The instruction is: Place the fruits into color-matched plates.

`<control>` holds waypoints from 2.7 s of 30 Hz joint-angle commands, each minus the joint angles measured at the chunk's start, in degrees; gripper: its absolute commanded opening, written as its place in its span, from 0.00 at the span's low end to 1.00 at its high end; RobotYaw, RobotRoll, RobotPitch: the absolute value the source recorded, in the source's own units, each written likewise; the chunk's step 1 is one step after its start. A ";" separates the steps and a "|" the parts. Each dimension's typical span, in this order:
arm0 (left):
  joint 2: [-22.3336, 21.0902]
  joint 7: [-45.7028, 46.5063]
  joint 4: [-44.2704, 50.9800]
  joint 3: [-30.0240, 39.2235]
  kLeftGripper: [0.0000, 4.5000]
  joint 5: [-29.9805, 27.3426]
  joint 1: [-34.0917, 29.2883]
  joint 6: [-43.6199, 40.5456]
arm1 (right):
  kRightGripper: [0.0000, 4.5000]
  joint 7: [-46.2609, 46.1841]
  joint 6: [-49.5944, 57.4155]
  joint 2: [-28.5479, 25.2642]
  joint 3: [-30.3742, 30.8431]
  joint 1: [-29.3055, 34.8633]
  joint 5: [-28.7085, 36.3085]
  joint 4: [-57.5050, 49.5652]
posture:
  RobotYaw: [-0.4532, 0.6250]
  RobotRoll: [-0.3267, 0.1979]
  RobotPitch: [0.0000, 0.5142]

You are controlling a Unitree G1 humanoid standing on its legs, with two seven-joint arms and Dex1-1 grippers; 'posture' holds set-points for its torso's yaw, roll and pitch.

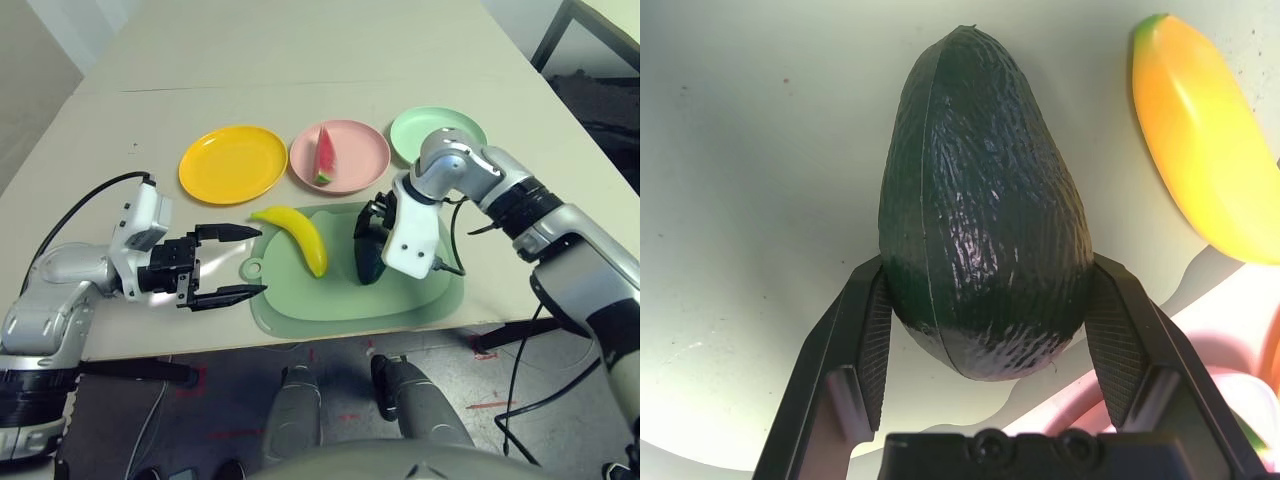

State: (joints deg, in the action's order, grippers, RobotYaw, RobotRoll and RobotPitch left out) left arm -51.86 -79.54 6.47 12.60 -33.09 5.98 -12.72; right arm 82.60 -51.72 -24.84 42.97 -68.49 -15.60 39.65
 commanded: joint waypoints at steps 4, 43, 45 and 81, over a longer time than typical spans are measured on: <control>0.47 0.54 0.34 -0.43 1.00 0.14 0.31 0.07 | 0.67 1.87 2.39 -0.37 -2.45 -1.43 2.48 0.15 | 0.47 0.62 0.38; 5.81 14.26 2.06 -1.79 1.00 4.11 3.26 -1.27 | 0.84 -44.19 20.81 -3.70 -6.09 -11.65 -23.55 37.99 | 0.48 0.62 0.36; 5.79 14.18 2.32 -1.89 1.00 4.04 2.86 -1.22 | 0.97 -44.50 21.09 -4.02 -6.06 -11.69 -24.07 38.09 | 0.48 0.62 0.36; -3.31 0.55 -9.38 -7.08 1.00 13.31 12.96 14.61 | 0.99 -5.83 68.06 -7.93 -40.26 46.18 37.46 -37.75 | 0.45 0.62 0.38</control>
State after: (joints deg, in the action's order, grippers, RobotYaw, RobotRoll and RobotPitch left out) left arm -53.74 -76.03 -2.24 7.57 -22.73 17.23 -1.87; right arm 77.34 17.13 -33.16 2.30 -23.08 20.98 3.84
